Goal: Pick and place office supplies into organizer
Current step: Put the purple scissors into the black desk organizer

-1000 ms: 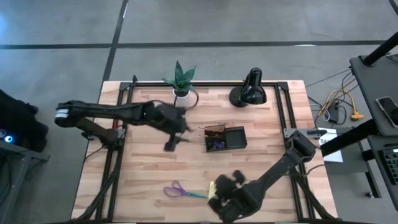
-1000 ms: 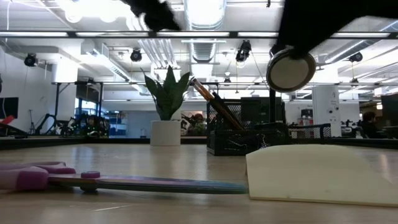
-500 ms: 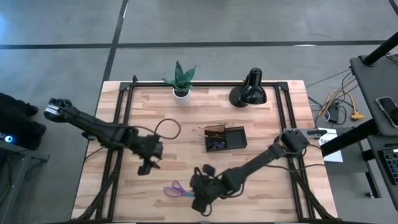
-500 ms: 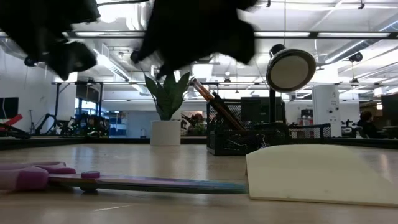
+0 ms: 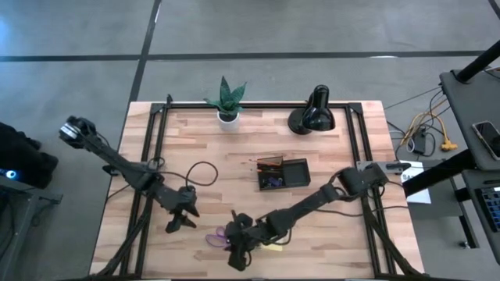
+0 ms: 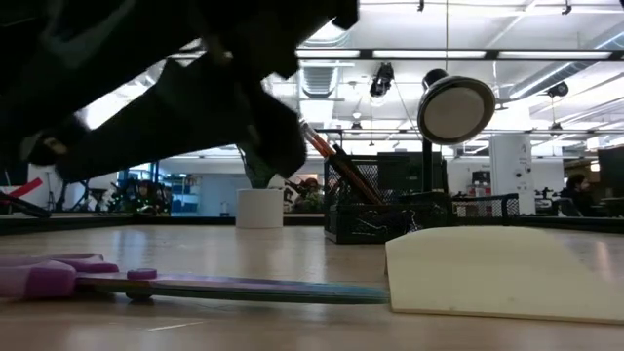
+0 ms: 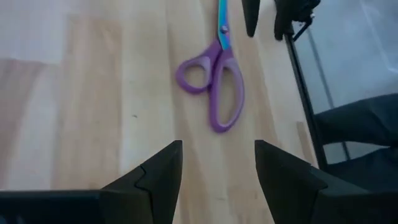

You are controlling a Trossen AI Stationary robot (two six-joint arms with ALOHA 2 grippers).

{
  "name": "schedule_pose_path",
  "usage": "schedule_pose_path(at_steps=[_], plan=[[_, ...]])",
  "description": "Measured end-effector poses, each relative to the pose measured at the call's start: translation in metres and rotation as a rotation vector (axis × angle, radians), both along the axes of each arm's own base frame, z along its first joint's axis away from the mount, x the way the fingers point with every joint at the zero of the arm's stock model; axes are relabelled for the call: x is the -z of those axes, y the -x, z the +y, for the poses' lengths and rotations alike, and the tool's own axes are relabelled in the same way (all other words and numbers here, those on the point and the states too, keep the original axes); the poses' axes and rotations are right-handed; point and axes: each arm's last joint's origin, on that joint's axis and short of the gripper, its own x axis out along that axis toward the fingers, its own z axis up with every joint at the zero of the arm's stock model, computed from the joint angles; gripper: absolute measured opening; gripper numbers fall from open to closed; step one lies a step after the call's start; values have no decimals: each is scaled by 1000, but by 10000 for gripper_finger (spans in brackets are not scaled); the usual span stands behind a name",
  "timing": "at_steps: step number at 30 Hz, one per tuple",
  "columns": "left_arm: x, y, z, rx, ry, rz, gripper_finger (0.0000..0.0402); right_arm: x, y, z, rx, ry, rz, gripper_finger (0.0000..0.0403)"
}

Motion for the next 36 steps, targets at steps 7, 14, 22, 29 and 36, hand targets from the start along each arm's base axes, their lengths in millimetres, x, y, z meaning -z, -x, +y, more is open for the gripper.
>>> schedule_pose_path(at_steps=[7,14,22,29,36], plan=[[25,-6,-14,13,22,31,182,20,-18,7,-45,55,-27,112],[50,-17,-27,32,-35,113,182,36,-29,13,-104,138,-13,112],[50,-37,-44,40,6,47,182,22,-31,12,-137,273,9,112],[56,-57,-58,28,35,-27,182,25,-22,6,-120,397,148,111],[65,-72,-69,56,29,-88,182,17,-24,6,-87,439,128,111]])
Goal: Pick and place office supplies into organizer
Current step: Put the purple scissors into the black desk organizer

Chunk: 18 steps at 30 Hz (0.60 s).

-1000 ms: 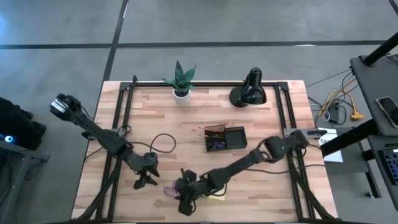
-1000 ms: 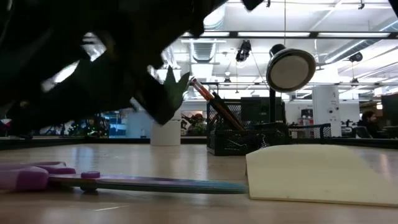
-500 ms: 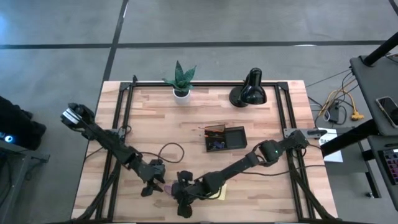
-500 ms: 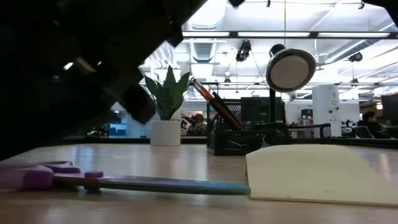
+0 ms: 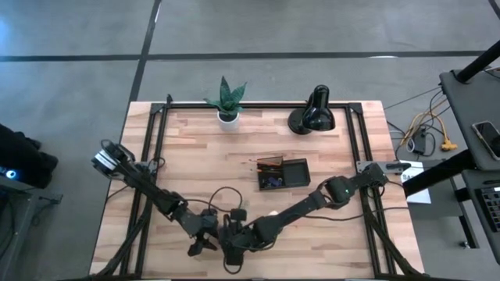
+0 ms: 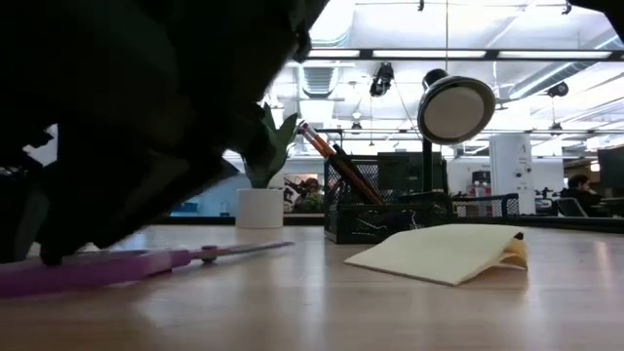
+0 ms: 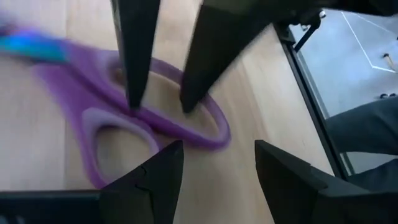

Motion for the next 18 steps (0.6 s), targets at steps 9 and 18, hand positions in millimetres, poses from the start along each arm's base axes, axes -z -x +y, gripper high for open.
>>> schedule_pose_path(at_steps=[9,18], plan=[[-1,-3,5,2,-46,-14,182,-10,-4,1,-154,110,-26,111],[-5,2,11,-25,-90,23,182,-1,-3,-2,-433,265,23,111]])
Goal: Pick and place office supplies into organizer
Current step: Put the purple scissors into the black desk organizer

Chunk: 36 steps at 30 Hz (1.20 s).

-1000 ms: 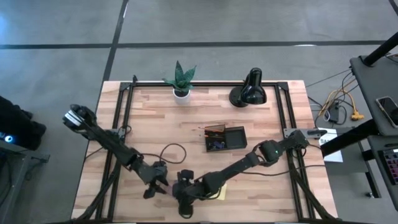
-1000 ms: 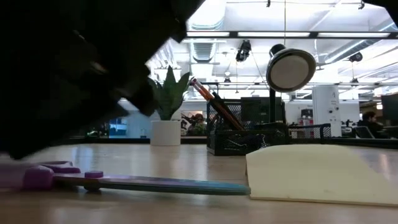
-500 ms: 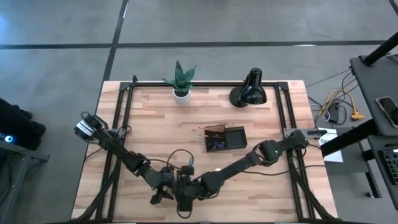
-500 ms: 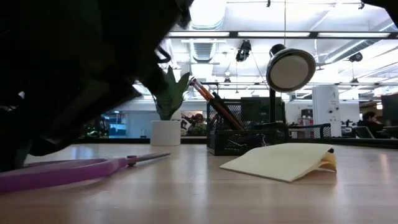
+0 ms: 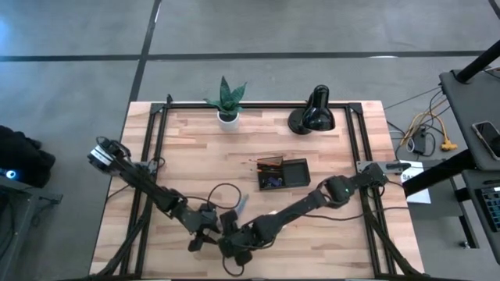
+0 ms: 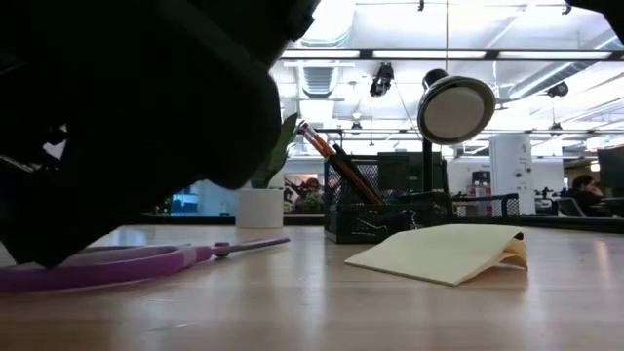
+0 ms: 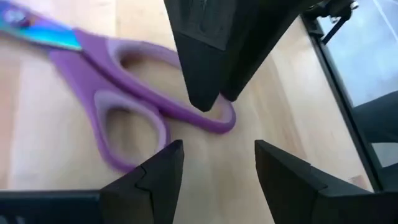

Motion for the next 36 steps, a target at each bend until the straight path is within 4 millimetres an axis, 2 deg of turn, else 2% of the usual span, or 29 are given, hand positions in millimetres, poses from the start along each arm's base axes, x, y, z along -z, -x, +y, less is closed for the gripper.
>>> schedule_pose_path(at_steps=[6,10,13,17,23,28,32,36], plan=[[-15,7,6,-50,-9,30,182,-2,-6,-13,-27,40,-3,111],[-18,16,15,-117,-87,76,182,-5,-10,-18,-51,55,-7,112],[-24,20,19,-144,-115,73,182,1,-6,-23,-89,50,58,111],[-27,21,21,-166,-128,57,182,6,-2,-27,-127,55,121,112],[-29,19,20,-183,-132,39,182,6,-7,-34,-150,65,101,112],[-29,19,20,-183,-131,37,182,11,-13,-53,-135,-74,136,111],[-32,17,19,-183,-123,28,182,16,-16,-70,-19,-211,181,111],[-32,17,19,-177,-118,31,182,18,-16,-76,7,-223,199,111]])
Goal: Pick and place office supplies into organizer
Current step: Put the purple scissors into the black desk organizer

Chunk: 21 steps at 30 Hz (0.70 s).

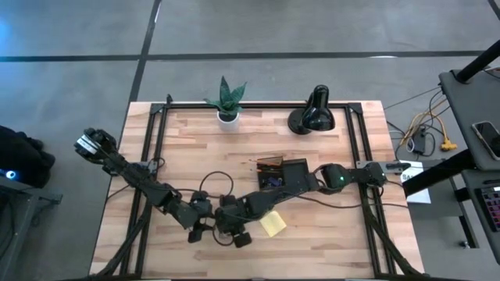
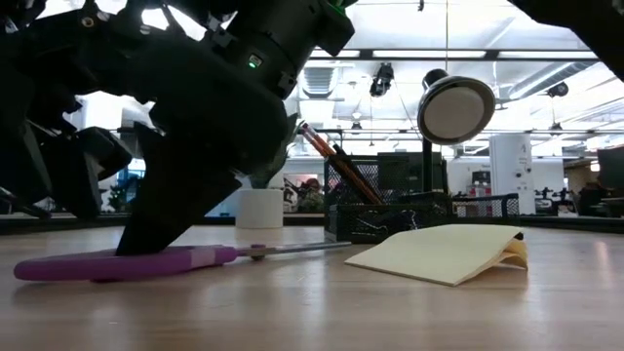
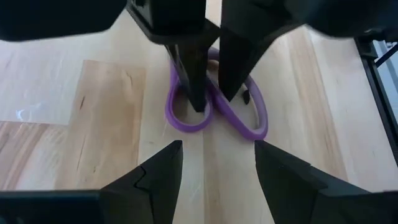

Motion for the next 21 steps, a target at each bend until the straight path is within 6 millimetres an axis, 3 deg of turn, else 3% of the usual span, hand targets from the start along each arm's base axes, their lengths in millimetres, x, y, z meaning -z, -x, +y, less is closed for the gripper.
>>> schedule_pose_path(at_steps=[5,12,15,21], plan=[[1,1,0,4,-2,10,182,1,1,1,-36,34,-6,101],[-1,4,3,6,-10,24,182,1,3,7,78,41,-1,56],[-5,11,7,6,-38,64,182,1,4,9,136,13,6,55],[-21,31,22,-3,-78,106,182,-18,-1,20,303,20,-67,55]])
